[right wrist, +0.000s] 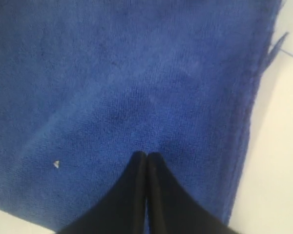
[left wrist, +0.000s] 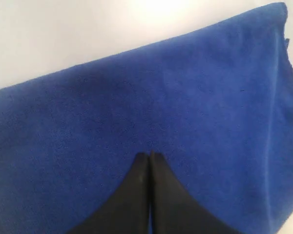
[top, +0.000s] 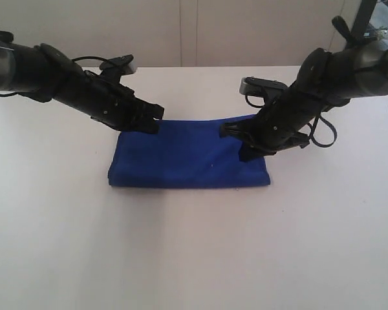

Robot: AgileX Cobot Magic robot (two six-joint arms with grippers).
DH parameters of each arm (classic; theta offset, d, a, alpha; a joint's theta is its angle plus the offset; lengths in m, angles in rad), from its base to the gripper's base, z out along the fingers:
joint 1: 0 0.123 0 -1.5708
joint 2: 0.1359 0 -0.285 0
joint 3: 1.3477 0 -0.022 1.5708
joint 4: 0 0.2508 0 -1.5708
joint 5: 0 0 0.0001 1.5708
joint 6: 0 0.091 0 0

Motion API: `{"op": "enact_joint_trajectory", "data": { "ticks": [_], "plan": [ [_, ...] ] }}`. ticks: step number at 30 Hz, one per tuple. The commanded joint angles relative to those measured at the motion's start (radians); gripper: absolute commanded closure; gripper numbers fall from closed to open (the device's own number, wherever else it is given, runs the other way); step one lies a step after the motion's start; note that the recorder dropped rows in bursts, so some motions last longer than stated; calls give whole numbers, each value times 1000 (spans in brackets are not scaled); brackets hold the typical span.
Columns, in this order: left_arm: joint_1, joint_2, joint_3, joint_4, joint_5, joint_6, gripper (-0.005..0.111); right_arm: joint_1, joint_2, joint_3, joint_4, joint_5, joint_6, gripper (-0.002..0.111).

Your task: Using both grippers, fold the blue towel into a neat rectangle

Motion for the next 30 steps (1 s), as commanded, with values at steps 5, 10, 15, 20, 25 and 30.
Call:
{"op": "enact_joint_trajectory", "data": {
  "ticks": [5,10,15,20,25,30],
  "plan": [
    [-4,44,-6,-13,-19,5,107,0,37,2,-4,27,-15,108],
    [-4,81,-6,-4,-23,2,107,0,37,2,-25,37,-15,108],
    [-4,90,-6,8,-30,2,107,0,37,2,-27,47,-11,108],
    [-4,92,8,71,-55,-24,107,0,37,2,-27,50,-8,108],
    [-4,106,16,80,-64,-44,107,0,37,2,-33,86,-4,108],
    [-4,109,16,80,-62,-60,107,0,37,2,-83,111,4,108]
  ]
}}
